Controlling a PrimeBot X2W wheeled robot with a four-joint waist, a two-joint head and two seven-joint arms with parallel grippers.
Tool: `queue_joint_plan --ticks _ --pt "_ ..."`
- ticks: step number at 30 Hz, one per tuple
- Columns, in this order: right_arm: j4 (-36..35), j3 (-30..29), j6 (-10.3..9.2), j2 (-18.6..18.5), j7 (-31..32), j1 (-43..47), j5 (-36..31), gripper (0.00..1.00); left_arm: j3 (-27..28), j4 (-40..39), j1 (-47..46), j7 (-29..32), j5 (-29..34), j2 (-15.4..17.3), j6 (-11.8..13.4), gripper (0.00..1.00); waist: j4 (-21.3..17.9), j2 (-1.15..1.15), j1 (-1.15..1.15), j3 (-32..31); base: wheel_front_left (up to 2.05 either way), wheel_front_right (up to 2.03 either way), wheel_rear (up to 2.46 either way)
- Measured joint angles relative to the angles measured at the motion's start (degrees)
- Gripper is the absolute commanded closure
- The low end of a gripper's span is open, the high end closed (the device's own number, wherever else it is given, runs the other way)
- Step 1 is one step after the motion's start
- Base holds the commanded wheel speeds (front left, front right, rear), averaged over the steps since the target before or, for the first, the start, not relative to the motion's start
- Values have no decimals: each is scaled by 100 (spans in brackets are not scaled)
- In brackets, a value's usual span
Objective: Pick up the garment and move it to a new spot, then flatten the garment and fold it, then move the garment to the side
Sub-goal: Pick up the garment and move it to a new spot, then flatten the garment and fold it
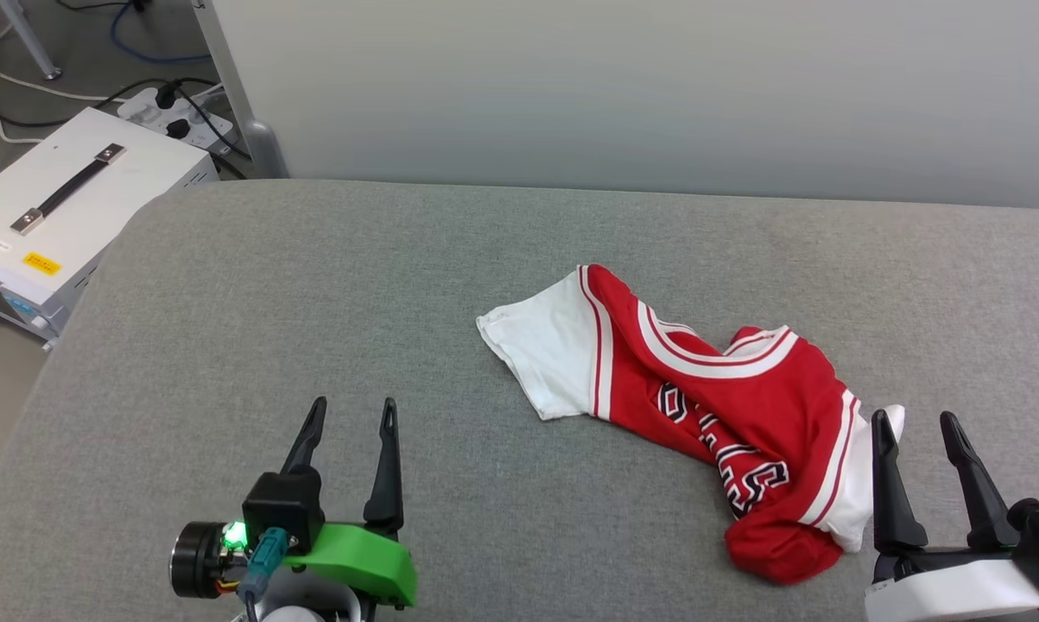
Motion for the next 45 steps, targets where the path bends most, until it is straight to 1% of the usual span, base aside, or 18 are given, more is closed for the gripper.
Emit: queue_joint_plan --ticks 6,12,25,29,32,35,38,42,45 --pt "57 3 0 0 -1 55 -1 0 338 0 195 0 210 -176 -232 0 7 0 0 -32 0 0 0" --pt "160 7 0 1 -1 172 -9 0 515 116 332 0 444 -311 -415 0 27 0 0 -51 0 0 0" --pt "222 46 0 0 -1 186 -48 0 773 226 346 0 642 -494 -664 0 28 0 0 -76 0 0 0" --pt "220 52 0 0 0 186 -48 0 861 233 251 0 732 -513 -793 0 24 0 0 -53 0 0 0" --pt "218 67 0 0 -1 181 -48 0 869 272 -97 0 816 -476 -953 0 3 0 0 -22 0 0 0" --pt "211 110 0 0 -1 161 -54 0 867 364 -626 0 856 -356 -1120 0 -48 0 0 7 0 0 0" --pt "193 167 0 -1 -1 135 -60 0 800 620 -1268 0 851 -227 -1279 0 -116 0 0 64 0 0 0" --pt "140 214 0 1 0 26 -80 0 546 1079 -2097 1 691 -44 -1402 0 -221 0 0 171 0 0 0" --pt "108 227 0 2 0 -70 -98 0 211 1451 -2799 168 375 138 -1438 0 -318 0 0 292 0 0 0"
